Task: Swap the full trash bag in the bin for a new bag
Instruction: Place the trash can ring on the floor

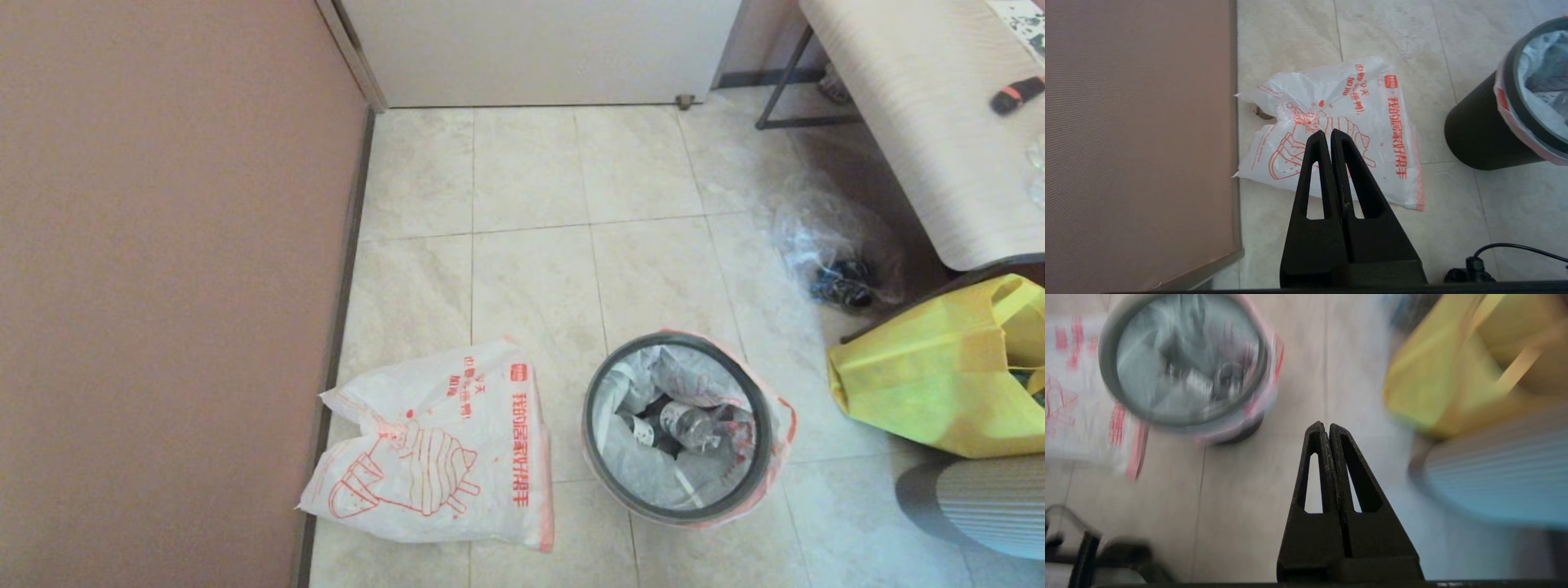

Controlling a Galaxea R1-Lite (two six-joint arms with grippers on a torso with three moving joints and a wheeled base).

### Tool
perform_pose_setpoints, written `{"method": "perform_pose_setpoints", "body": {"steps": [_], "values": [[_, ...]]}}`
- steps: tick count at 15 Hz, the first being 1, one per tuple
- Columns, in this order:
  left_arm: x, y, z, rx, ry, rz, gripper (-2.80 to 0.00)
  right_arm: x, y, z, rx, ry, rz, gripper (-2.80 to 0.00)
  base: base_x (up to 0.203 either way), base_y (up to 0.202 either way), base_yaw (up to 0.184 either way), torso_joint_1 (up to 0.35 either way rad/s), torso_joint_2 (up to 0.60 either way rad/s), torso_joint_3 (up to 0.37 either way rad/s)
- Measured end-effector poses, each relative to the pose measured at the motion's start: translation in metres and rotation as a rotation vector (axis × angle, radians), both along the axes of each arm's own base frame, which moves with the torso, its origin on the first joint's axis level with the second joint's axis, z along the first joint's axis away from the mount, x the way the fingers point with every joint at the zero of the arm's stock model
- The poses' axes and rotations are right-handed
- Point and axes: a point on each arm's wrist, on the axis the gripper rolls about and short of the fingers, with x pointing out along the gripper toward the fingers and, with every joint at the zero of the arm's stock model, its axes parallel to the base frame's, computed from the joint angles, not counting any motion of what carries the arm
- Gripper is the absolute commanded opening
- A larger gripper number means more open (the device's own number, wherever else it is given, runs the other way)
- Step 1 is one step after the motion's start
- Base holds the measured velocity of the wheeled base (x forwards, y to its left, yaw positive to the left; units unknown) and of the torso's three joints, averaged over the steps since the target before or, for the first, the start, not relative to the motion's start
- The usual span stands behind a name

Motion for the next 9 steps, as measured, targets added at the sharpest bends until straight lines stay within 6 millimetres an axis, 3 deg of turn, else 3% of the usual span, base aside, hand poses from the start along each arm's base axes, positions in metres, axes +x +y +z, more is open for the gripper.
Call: {"method": "perform_pose_setpoints", "body": {"steps": [5,9], "values": [[0.0,0.0,0.0,0.0,0.0,0.0,-2.8,-0.002,0.0,0.078,-0.027,-0.071,-0.006,-2.8,0.0,0.0,0.0,0.0,0.0,0.0],[0.0,0.0,0.0,0.0,0.0,0.0,-2.8,0.036,0.0,0.129,-0.035,0.034,-0.029,-2.8,0.0,0.0,0.0,0.0,0.0,0.0]]}}
